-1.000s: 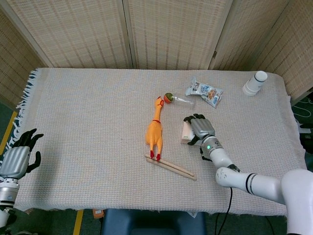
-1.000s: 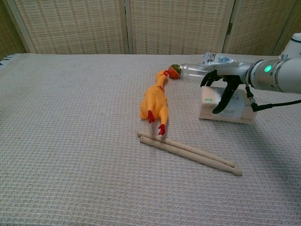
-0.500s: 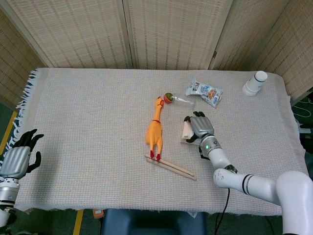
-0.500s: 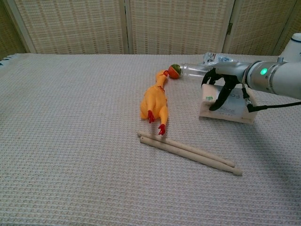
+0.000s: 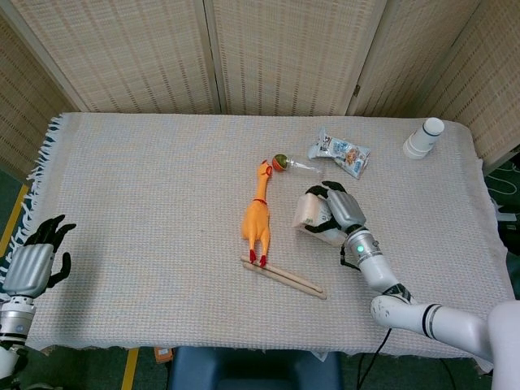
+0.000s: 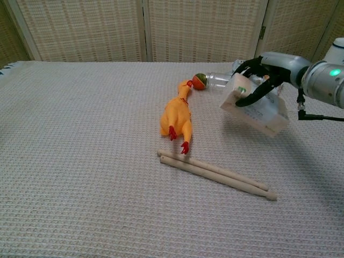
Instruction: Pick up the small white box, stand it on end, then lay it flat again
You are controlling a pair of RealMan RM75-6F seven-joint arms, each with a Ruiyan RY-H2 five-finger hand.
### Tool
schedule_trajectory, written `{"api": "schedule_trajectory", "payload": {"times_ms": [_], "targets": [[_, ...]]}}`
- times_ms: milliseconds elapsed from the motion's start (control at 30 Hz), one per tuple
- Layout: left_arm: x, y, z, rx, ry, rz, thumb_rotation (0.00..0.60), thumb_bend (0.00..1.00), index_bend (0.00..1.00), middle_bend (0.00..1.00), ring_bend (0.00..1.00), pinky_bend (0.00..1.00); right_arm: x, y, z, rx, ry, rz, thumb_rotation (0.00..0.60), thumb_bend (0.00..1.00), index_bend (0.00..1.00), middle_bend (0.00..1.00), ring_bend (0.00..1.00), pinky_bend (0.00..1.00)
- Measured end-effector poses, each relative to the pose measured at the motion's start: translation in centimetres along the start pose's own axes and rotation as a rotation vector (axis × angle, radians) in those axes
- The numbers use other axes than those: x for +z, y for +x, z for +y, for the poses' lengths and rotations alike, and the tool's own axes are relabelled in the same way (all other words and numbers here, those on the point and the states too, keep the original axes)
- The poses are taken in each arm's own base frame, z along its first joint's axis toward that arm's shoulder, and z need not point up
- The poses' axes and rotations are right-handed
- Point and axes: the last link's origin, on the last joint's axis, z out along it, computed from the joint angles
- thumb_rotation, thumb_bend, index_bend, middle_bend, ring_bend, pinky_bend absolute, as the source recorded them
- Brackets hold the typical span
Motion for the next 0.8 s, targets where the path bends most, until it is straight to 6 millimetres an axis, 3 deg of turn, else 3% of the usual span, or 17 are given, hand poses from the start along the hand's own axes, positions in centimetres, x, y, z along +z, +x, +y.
{"api": "schedule_trajectory", "payload": {"times_ms": [167,333,567,800], "targets": [[0.0,0.0,0.1,0.002,0.0,0.001,0.6,0.63,0.16,0.0,0.0,0.2,-0.8,1.3,2.1,0.346,0.104,0.126,0.6,0.41,0.43,0.43,0.22,0.0],[0.0,-0.1,-0.1,0.006,0.01,0.0,0.6,0.63,0.16,0.0,0.0,0.2,-0.9,2.8,5.7,0.66,0.204,0.224,0.6,0.44,0.43,0.43,0.23,0.0],[0.2,-0.3,-0.2,0.017,0.02,-0.005,0.6,0.63,0.16,0.0,0.0,0.2,-0.7,4.1,10.2,0.778,0.249,0.276,0.6,0.46,0.43,0.43,0.23,0.0],[0.4,-0.5,-0.5,0.025,0.033,-0.011,0.6,0.63,0.16,0.0,0.0,0.21,0.0,1.3,11.4,0.843,0.191,0.211,0.6,0.46,0.44,0.43,0.23,0.0]]}}
